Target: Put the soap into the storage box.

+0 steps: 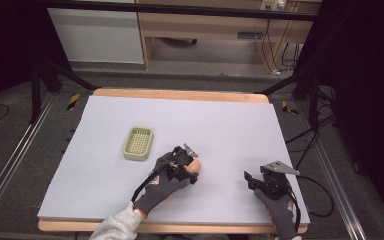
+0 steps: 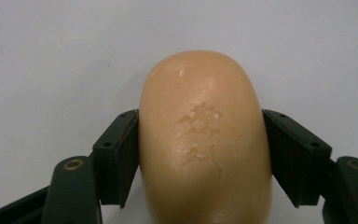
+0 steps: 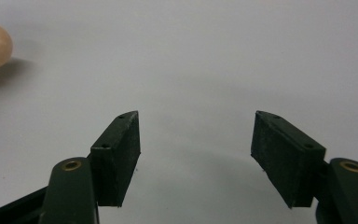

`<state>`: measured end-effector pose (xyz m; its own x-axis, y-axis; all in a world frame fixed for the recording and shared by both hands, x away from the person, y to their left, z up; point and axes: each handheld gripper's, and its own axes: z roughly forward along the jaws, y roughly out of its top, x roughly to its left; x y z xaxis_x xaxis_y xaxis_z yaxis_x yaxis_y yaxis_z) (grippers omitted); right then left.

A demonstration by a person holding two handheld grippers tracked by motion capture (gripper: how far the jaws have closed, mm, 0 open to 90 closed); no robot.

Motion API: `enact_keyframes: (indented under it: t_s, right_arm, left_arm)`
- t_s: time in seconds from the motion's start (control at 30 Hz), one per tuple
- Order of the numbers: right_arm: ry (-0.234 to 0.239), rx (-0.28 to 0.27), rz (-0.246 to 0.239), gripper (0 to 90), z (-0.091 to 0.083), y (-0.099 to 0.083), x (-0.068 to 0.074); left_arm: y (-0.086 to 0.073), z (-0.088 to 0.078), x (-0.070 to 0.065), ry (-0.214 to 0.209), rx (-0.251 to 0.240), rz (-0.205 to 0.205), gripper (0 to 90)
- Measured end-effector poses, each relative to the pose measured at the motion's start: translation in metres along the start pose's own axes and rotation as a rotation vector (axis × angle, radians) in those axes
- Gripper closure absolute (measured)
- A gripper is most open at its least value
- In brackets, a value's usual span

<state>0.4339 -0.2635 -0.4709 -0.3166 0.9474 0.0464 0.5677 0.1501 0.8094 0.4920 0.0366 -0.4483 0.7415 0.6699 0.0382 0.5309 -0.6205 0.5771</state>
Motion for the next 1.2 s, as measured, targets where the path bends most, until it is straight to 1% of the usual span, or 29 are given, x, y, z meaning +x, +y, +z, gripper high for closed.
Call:
enact_keyframes:
  t_s: [0.1,0.13,0.23,0.27,0.3,0.33,0.47,0.93,1.03,1.2]
  right_arm:
    - [-0.001,-0.001,0.001,32.7,0.0,0.0,0.0]
    - [-0.001,-0.002,0.002,32.7,0.0,0.0,0.0]
    - [0.0,-0.002,0.003,32.7,0.0,0.0,0.0]
    - [-0.001,-0.003,0.003,32.7,0.0,0.0,0.0]
    - [-0.001,-0.002,0.004,32.7,0.0,0.0,0.0]
    - [-0.002,-0.003,0.003,32.7,0.0,0.0,0.0]
    - [0.002,-0.004,0.009,32.7,-0.001,0.0,0.0]
    - [-0.003,-0.008,0.007,32.6,-0.001,0.0,-0.001]
    - [-0.001,-0.009,0.003,32.6,-0.002,0.0,0.0]
    - [0.001,-0.011,0.003,32.6,-0.002,0.0,0.0]
  left_arm:
    - [0.0,-0.006,0.001,-0.005,-0.014,0.0,30.7]
    - [0.0,-0.011,0.002,-0.004,-0.015,0.003,30.7]
    - [-0.001,-0.015,0.003,-0.002,-0.022,0.002,30.8]
    - [-0.003,-0.019,0.005,0.002,-0.025,-0.001,30.8]
    - [-0.003,-0.019,0.005,0.002,-0.025,-0.001,30.8]
    - [-0.005,-0.023,0.008,0.008,-0.03,-0.006,30.8]
    - [-0.009,-0.029,0.012,0.015,-0.031,-0.009,30.8]
    - [-0.028,-0.058,0.032,0.041,-0.07,-0.063,31.0]
    - [-0.031,-0.063,0.036,0.051,-0.084,-0.077,31.0]
    - [-0.035,-0.069,0.046,0.071,-0.088,-0.099,31.0]
